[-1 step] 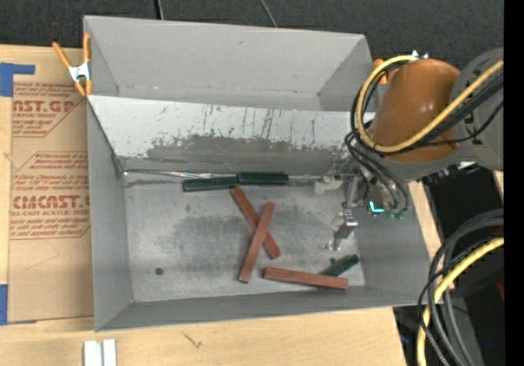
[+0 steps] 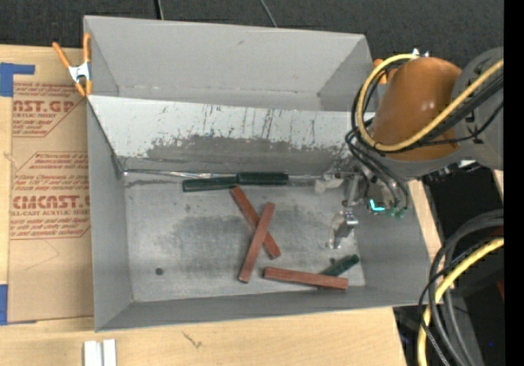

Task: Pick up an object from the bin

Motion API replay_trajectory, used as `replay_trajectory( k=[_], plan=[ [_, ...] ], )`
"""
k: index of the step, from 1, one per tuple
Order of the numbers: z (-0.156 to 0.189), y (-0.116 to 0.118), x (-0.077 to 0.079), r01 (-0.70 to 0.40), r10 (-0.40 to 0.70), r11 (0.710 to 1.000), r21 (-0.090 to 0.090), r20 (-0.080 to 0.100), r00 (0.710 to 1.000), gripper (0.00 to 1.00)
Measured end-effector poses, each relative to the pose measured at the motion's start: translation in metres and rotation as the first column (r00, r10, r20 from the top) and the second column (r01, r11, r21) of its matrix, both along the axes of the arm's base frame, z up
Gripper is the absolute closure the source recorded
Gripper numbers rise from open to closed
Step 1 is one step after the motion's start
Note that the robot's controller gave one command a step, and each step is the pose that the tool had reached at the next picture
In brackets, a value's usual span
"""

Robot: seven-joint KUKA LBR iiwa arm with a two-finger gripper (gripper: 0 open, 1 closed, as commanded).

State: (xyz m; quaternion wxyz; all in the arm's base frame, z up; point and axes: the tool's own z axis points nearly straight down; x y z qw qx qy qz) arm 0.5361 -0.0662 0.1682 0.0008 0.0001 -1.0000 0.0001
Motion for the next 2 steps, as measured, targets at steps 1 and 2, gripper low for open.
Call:
replay_trajectory(
  k=[1, 2],
  plan=[
    [-0.009, 0.054, -0.011, 0.016, -0.016, 1.0, 0.0, 0.003, 1.0, 0.0],
    [-0.064, 0.083, -0.035, -0.037, 0.037, 0.999, 0.0, 0.026, 0.999, 0.0]
  ],
)
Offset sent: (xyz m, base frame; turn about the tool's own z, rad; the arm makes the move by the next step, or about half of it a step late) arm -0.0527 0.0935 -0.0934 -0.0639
